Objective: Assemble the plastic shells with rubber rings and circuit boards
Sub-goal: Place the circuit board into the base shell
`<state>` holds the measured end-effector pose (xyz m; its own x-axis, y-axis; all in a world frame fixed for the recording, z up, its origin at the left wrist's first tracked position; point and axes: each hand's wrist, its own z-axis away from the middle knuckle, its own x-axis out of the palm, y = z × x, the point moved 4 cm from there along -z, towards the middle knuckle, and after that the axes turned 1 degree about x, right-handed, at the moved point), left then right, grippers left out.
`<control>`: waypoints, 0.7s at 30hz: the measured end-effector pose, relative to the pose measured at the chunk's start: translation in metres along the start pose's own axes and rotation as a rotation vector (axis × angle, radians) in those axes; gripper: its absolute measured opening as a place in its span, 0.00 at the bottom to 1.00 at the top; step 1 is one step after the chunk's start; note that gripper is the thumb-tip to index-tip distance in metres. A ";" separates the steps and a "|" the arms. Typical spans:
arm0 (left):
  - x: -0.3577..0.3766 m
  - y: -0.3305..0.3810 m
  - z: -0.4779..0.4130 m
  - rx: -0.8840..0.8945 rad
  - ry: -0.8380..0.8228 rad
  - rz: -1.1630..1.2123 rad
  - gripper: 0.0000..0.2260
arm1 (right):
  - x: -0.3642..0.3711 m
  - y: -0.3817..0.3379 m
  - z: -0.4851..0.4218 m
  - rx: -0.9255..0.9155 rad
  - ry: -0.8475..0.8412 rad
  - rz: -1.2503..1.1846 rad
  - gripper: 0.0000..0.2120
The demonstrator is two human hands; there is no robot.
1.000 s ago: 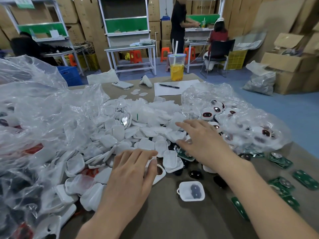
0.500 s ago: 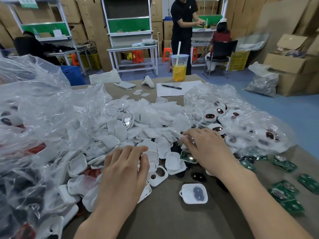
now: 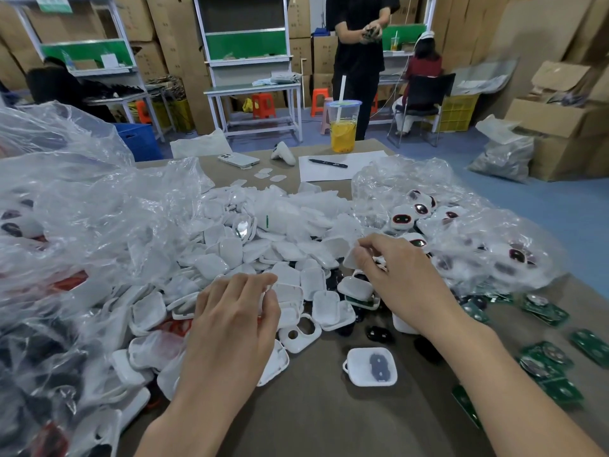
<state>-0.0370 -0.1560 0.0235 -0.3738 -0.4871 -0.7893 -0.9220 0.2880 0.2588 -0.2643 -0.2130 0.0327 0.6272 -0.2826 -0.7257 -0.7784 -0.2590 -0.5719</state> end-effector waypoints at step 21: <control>-0.001 0.002 0.001 0.007 -0.042 0.045 0.15 | -0.063 0.013 0.078 0.051 -0.138 0.063 0.10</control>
<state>-0.0386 -0.1540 0.0242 -0.4103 -0.4381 -0.7998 -0.9034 0.3152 0.2908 -0.3159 -0.1268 0.0414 0.5703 -0.1664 -0.8044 -0.8186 -0.1963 -0.5397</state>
